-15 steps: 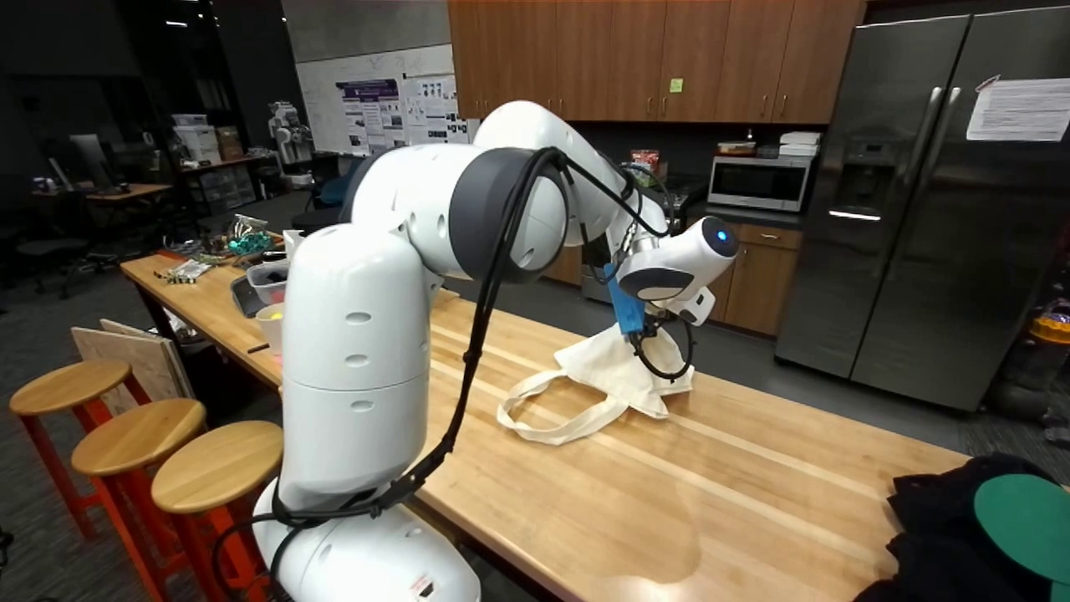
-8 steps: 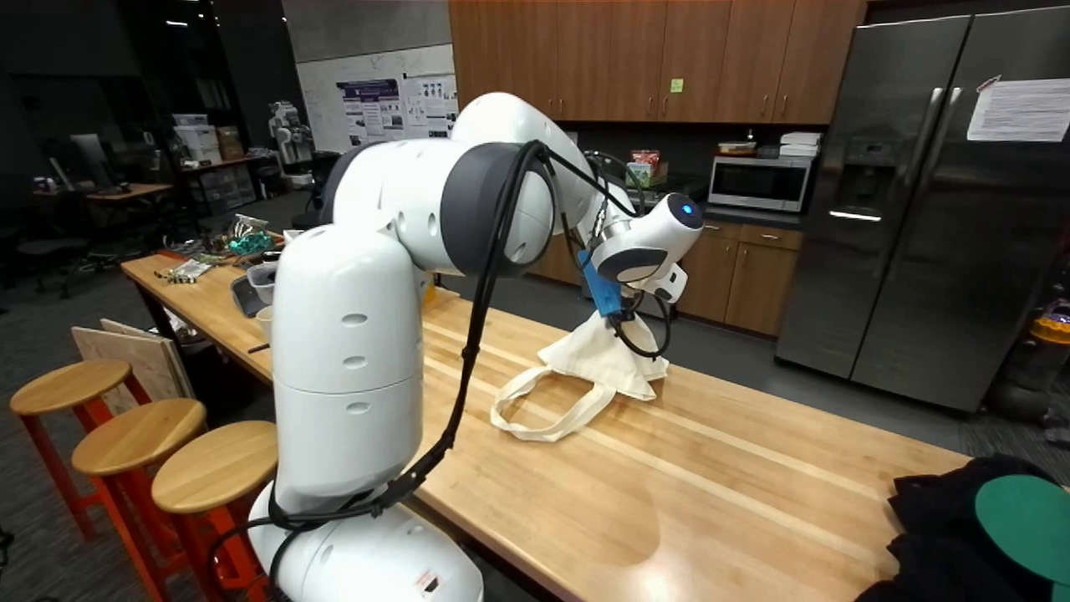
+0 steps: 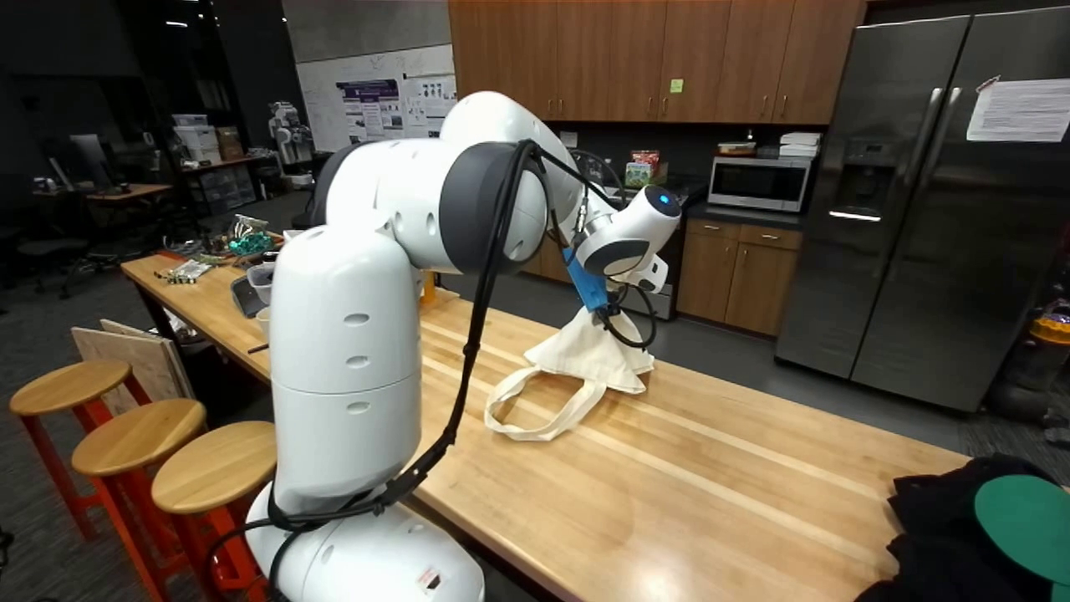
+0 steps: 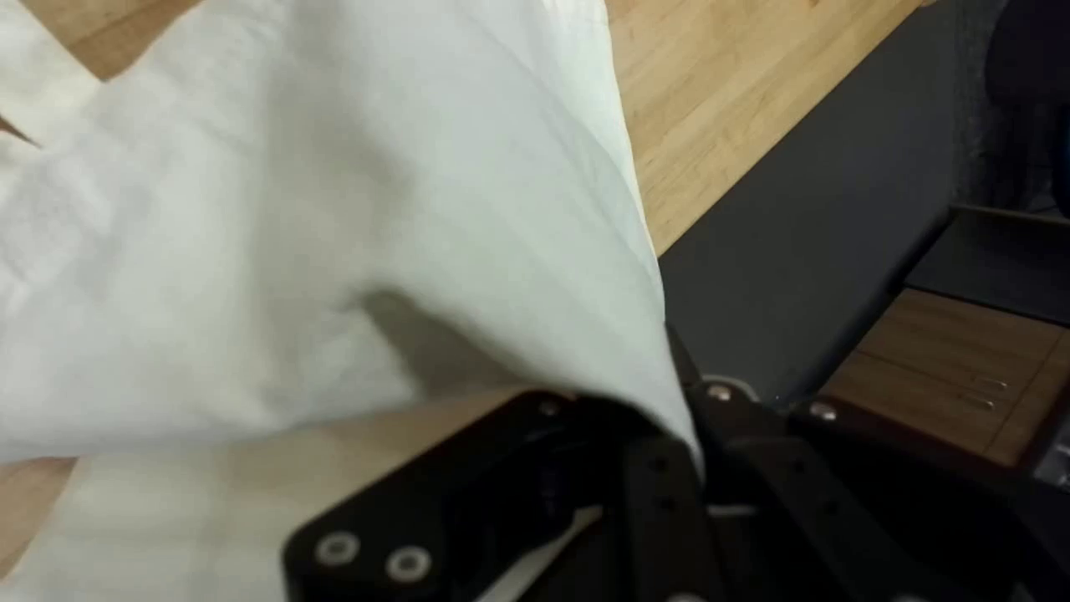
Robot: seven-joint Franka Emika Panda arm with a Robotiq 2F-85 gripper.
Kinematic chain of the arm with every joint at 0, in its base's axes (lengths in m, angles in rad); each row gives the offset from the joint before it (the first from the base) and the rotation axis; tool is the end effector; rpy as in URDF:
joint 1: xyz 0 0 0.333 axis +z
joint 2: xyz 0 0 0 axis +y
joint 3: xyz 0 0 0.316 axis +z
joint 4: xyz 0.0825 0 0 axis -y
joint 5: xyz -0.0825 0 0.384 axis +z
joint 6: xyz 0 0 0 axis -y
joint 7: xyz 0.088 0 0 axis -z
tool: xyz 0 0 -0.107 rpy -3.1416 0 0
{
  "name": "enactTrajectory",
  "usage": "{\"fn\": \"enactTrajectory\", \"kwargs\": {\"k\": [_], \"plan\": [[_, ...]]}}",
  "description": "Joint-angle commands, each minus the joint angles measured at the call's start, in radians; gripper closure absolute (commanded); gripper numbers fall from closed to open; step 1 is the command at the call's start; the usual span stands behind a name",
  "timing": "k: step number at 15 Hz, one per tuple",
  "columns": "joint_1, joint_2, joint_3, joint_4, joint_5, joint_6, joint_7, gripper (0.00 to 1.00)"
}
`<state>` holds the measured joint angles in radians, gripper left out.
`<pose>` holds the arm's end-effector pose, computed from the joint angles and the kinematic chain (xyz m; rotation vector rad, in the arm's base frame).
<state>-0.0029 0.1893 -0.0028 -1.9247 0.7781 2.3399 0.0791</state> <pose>0.6240 0.0075 0.4193 -2.4077 0.7156 -0.2470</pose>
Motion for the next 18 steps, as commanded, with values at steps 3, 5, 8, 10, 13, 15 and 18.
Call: {"fn": "enactTrajectory", "kwargs": {"k": [3, 5, 8, 10, 13, 15, 18], "plan": [[0.034, -0.024, 0.029, -0.013, -0.084, 0.033, 0.053, 0.99], [0.045, -0.023, 0.039, -0.014, -0.110, 0.041, 0.066, 0.99], [0.058, -0.024, 0.051, -0.023, -0.144, 0.061, 0.075, 0.99], [0.063, -0.023, 0.059, -0.028, -0.166, 0.073, 0.082, 0.99], [0.070, -0.024, 0.071, -0.037, -0.189, 0.085, 0.083, 0.99], [0.076, -0.024, 0.077, -0.042, -0.206, 0.092, 0.087, 0.99], [0.083, -0.023, 0.089, -0.048, -0.228, 0.097, 0.094, 0.99]]}}
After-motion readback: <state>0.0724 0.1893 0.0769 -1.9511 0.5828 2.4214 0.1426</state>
